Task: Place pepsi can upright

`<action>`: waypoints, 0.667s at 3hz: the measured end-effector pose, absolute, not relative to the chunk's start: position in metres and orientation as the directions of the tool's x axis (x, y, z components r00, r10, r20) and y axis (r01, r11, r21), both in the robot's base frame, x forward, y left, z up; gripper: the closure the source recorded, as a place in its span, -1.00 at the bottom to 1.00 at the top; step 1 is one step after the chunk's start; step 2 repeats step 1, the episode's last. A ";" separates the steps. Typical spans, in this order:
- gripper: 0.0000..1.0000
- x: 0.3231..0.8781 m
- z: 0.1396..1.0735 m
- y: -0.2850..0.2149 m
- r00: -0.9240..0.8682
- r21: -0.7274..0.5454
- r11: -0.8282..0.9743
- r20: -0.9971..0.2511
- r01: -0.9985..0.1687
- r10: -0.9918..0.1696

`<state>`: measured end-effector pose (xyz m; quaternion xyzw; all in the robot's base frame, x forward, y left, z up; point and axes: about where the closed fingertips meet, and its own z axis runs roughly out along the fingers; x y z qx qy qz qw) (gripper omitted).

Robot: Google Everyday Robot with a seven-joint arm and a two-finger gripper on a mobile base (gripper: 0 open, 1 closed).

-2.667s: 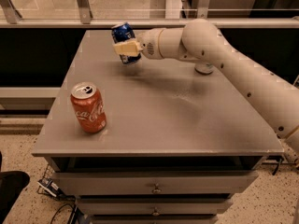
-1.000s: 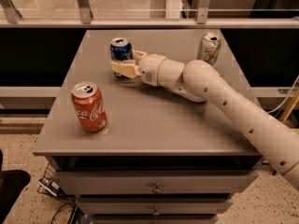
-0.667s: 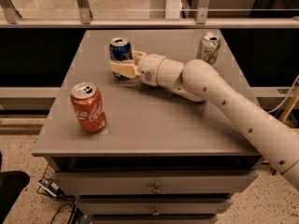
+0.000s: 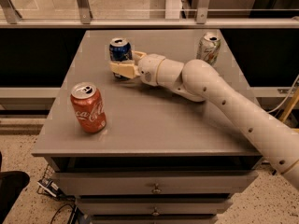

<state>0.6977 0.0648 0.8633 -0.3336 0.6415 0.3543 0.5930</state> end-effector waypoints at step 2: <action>-0.71 0.697 0.863 0.067 -0.074 0.059 0.523 -0.997 -0.850 -0.008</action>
Offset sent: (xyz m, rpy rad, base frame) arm 0.0000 0.0000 0.0000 0.0000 0.0000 0.0000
